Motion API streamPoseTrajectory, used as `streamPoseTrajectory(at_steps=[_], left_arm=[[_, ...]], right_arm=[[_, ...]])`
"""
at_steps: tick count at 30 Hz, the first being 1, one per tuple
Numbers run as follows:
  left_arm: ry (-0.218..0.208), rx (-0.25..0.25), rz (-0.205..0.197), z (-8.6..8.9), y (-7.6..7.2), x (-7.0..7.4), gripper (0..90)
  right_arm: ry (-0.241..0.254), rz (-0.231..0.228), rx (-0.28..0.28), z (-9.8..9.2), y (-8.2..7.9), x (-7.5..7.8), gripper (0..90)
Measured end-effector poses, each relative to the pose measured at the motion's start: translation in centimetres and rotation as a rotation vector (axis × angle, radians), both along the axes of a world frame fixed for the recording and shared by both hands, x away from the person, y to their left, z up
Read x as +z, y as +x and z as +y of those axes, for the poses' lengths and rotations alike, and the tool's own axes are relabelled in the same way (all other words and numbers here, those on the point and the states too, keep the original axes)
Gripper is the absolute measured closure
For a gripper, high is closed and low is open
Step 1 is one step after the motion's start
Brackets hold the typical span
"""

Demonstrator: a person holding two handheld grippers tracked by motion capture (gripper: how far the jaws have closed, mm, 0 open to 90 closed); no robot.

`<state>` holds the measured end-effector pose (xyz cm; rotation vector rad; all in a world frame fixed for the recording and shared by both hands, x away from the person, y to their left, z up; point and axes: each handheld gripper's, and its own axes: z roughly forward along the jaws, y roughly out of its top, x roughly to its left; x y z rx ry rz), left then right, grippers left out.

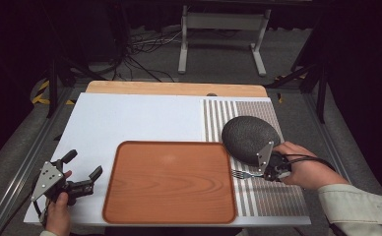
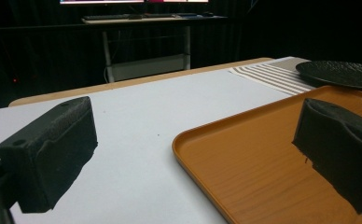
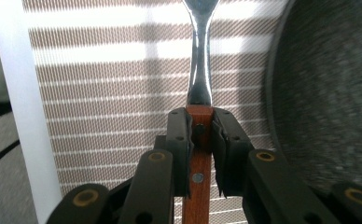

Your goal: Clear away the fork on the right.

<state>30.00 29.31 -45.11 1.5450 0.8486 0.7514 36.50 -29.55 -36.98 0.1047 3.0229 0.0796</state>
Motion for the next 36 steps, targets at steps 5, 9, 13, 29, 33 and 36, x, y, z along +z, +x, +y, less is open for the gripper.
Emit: streamPoseTrajectory(at_steps=[5, 9, 13, 29, 33, 36], left_arm=[[-0.003, 0.0, -0.001, 0.0, 0.0, 0.0, 0.3], [0.0, -0.001, 0.0, 0.0, 0.0, 0.0, 0.3], [-0.003, 0.001, -0.002, 0.0, 0.0, 0.0, 0.4], [0.0, -0.003, -0.001, 0.1, 0.0, 0.0, 0.4], [-0.002, -0.004, -0.004, 0.1, 0.0, 0.0, 0.3], [-0.006, -0.005, -0.006, 0.0, 0.0, 0.0, 0.3]], right_arm=[[0.038, -0.021, -0.019, 0.3, 0.0, 1.1, 78.4], [0.052, -0.037, -0.014, 0.6, 0.1, 1.9, 78.5], [0.067, -0.043, -0.017, 0.9, 0.2, 2.4, 78.4], [0.132, -0.046, -0.029, 4.6, 0.6, 3.5, 78.5], [0.164, -0.039, -0.051, 5.7, 0.8, 3.7, 78.5], [0.185, -0.036, -0.064, 6.3, 0.8, 3.8, 78.4]])
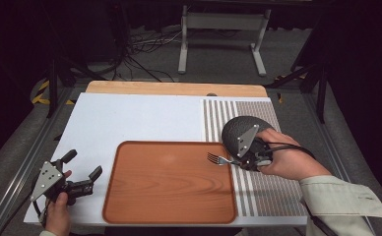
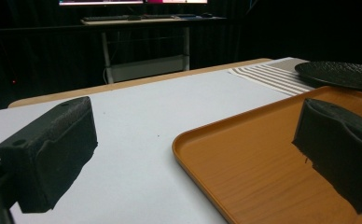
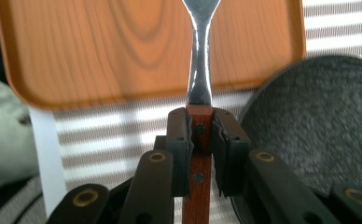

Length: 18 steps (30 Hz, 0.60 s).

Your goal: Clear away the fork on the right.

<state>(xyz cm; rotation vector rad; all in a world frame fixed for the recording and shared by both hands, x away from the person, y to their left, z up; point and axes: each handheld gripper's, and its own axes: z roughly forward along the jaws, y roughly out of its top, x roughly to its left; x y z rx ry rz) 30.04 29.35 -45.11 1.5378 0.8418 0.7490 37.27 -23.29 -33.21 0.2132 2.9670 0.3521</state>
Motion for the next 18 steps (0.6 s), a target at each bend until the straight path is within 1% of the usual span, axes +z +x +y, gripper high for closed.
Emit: streamPoseTrajectory(at_steps=[1, 11, 13, 16, 18], left_arm=[[0.0, 0.001, -0.001, 0.0, 0.0, 0.0, 0.3], [0.002, 0.001, -0.002, 0.0, 0.0, 0.0, 0.3], [0.002, 0.001, -0.002, 0.0, 0.0, 0.0, 0.3], [0.001, 0.002, -0.003, 0.1, 0.0, 0.0, 0.3], [0.003, 0.002, -0.001, 0.1, 0.0, 0.1, 0.4]], right_arm=[[0.006, 0.011, -0.004, 0.5, 0.0, 0.0, 78.5], [0.035, 0.017, -0.018, 2.4, 0.2, 0.3, 78.5], [0.043, 0.028, -0.062, 2.9, 0.1, 0.3, 78.5], [0.048, 0.035, -0.07, 3.2, 0.1, 0.3, 78.5], [0.071, 0.054, -0.112, 3.5, 0.1, 0.1, 78.5]])
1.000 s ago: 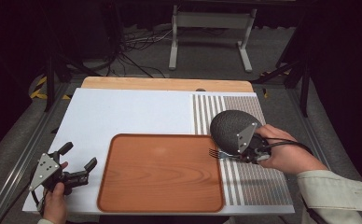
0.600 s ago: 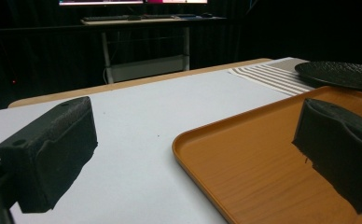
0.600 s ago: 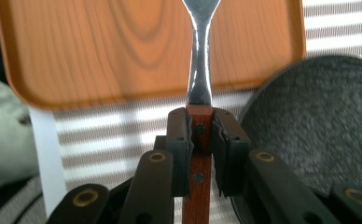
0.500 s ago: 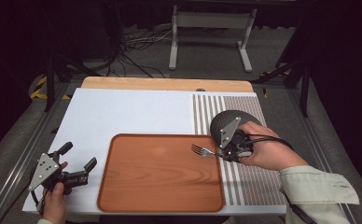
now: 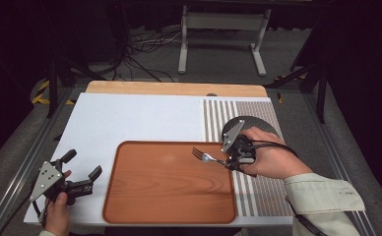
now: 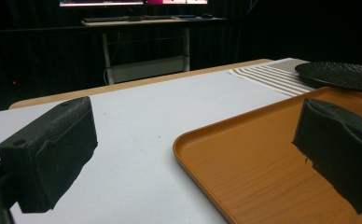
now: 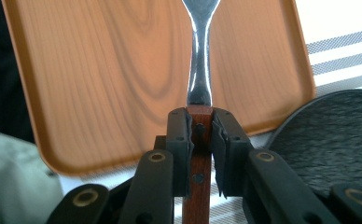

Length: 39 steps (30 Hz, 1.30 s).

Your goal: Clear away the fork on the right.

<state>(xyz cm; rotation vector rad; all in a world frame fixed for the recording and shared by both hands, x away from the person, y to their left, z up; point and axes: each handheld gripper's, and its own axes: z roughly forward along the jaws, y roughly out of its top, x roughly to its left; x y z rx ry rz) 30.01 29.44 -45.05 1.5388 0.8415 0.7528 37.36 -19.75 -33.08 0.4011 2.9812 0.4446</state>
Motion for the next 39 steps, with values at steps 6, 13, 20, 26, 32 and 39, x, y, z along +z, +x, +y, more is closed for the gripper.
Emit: streamPoseTrajectory(at_steps=[6, 13, 20, 26, 32, 39], left_arm=[[-0.003, 0.0, -0.002, 0.0, 0.0, 0.0, 0.3], [-0.002, 0.0, -0.001, 0.0, 0.0, 0.0, 0.3], [-0.004, 0.001, 0.0, 0.0, 0.0, 0.0, 0.3], [-0.003, 0.001, 0.0, 0.0, 0.0, 0.0, 0.3], [0.001, 0.001, 0.0, 0.1, 0.0, 0.0, 0.3], [0.0, 0.002, -0.001, 0.1, 0.0, 0.0, 0.4]], right_arm=[[0.032, 0.057, -0.127, 0.5, 0.0, -0.5, 78.4], [0.073, 0.119, -0.293, 1.1, 0.1, -1.1, 78.4], [0.108, 0.188, -0.443, 1.8, 0.1, -1.4, 78.5], [0.089, 0.243, -0.54, 2.5, -0.1, -2.2, 78.5], [0.104, 0.25, -0.632, 3.1, -0.2, -2.5, 78.4], [0.109, 0.256, -0.672, 3.2, -0.1, -3.2, 78.4]])
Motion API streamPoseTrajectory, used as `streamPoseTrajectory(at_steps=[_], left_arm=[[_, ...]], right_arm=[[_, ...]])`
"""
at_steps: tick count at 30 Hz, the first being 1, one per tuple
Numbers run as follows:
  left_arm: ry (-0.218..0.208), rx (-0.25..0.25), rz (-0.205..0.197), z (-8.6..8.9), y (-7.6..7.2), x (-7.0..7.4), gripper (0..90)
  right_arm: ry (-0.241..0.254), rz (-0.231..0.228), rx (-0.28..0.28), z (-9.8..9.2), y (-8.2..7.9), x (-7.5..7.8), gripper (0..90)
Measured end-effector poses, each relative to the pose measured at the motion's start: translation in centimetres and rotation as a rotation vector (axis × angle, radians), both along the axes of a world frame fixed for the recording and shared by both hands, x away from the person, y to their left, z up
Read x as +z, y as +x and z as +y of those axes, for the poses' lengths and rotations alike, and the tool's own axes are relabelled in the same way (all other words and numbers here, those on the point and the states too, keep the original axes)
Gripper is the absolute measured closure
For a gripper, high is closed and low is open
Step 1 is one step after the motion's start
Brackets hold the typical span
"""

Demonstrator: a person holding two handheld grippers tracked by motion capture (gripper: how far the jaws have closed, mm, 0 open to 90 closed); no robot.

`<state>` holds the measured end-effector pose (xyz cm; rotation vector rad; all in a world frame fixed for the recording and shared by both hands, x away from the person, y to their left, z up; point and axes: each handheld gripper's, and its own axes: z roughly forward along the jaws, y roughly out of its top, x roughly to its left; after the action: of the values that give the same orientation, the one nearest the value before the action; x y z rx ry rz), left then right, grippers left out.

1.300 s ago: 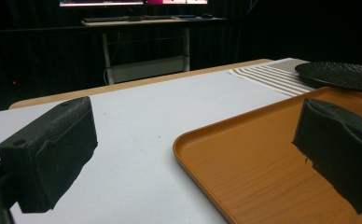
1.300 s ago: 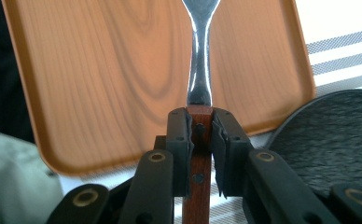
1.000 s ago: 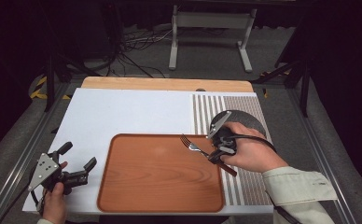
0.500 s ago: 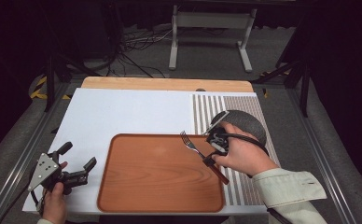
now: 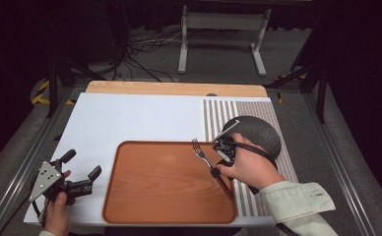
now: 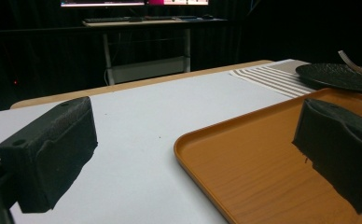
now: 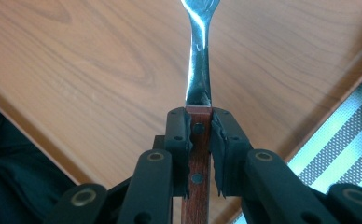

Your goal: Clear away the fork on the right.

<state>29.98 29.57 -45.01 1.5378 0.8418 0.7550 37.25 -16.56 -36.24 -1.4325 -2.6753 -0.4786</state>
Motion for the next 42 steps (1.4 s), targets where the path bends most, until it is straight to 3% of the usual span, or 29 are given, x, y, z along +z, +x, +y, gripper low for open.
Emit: streamPoseTrajectory(at_steps=[8, 20, 42], left_arm=[[0.0, 0.0, 0.0, -0.1, 0.0, 0.0, 0.3], [0.0, 0.002, -0.002, -0.1, 0.0, 0.0, 0.3], [0.001, 0.001, 0.0, -0.1, 0.0, 0.0, 0.4]], right_arm=[[0.005, 0.018, -0.035, 0.1, 0.1, -1.1, 78.3], [-0.065, 0.088, -0.08, 0.3, 0.2, -3.5, 78.2], [-0.086, 0.125, -0.162, 0.7, 0.8, -4.6, 77.8]])
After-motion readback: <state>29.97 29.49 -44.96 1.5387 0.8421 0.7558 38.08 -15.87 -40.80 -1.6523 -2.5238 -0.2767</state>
